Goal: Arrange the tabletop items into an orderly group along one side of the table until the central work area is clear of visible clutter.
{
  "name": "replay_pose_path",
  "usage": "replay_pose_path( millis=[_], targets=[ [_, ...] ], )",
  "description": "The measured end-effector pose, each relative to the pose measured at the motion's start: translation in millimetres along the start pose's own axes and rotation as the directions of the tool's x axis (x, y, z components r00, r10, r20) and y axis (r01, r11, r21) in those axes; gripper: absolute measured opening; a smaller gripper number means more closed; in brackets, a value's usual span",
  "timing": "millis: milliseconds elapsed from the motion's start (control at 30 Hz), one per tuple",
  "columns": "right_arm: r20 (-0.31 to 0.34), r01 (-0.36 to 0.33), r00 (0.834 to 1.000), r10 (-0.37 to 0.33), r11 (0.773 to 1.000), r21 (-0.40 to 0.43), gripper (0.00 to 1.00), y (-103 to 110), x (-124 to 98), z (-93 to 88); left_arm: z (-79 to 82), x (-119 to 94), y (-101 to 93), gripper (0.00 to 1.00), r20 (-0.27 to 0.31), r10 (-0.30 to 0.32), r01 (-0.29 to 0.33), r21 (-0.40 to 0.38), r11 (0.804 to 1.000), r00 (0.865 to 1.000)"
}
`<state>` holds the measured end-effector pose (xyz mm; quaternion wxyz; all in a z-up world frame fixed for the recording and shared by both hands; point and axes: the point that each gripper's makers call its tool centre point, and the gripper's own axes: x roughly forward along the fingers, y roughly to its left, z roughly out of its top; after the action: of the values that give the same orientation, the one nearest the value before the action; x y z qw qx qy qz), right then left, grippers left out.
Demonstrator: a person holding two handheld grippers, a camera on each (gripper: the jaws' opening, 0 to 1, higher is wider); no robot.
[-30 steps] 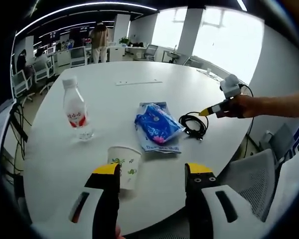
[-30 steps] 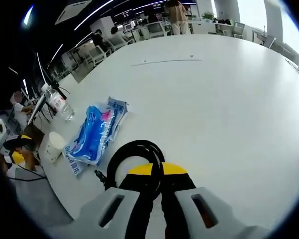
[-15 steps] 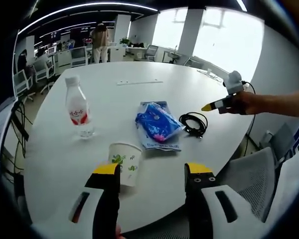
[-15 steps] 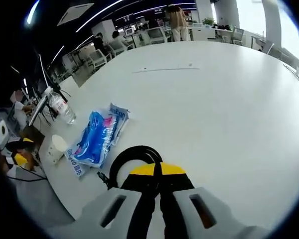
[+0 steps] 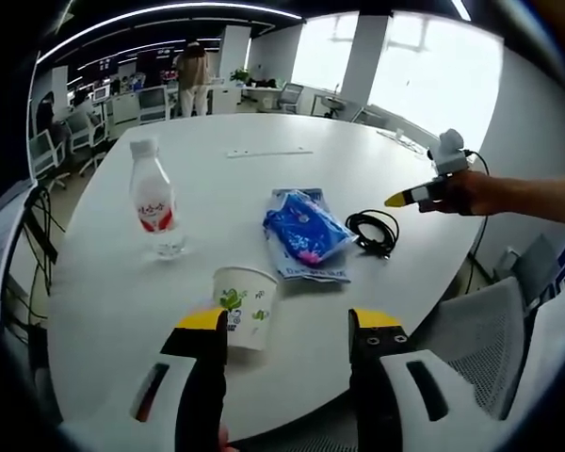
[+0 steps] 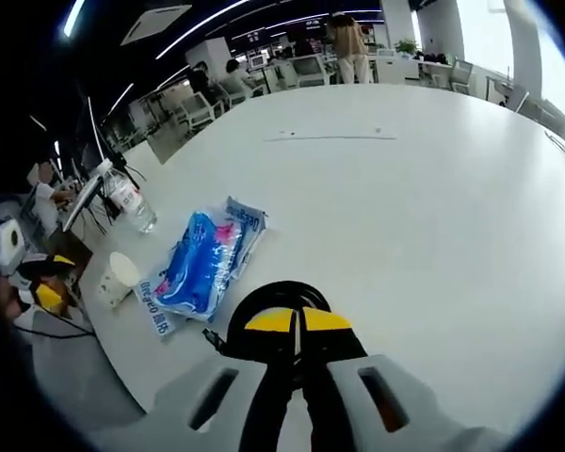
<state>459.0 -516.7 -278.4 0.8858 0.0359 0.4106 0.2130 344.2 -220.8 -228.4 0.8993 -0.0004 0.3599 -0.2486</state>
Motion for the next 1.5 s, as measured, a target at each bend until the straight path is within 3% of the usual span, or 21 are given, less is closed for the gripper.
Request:
replay_pose_path(
  millis=[267, 667, 900, 1233, 1500],
  targets=[
    [0.001, -0.019, 1.000, 0.019, 1.000, 0.003, 0.00, 2.9, -0.2, -1.7, -5.5, 8.8, 13.5, 0.51, -0.024, 0.017, -0.017, 0.005, 1.000, 1.000],
    [0.019, -0.062, 0.998, 0.061, 0.995, 0.077, 0.03, 6.8, -10.2, -7.8, -18.4, 29.7, 24.9, 0.51, -0.087, 0.015, -0.012, 0.024, 1.000, 0.996],
    [0.050, -0.073, 0.996, 0.069, 0.992, 0.101, 0.04, 11.7, -20.4, -6.9, -15.4, 41.7, 28.7, 0.51, -0.109, 0.007, -0.002, 0.042, 0.999, 0.994],
    [0.045, -0.076, 0.996, 0.071, 0.989, 0.124, 0.05, 14.7, -28.2, -22.9, -20.5, 56.8, 33.0, 0.53, -0.147, -0.011, 0.020, 0.054, 0.998, 0.989],
    [0.051, -0.108, 0.993, 0.103, 0.988, 0.114, 0.13, 24.2, -35.2, -21.9, -27.7, 64.1, 32.3, 0.53, -0.179, -0.023, 0.034, 0.059, 0.998, 0.984]
  ],
)
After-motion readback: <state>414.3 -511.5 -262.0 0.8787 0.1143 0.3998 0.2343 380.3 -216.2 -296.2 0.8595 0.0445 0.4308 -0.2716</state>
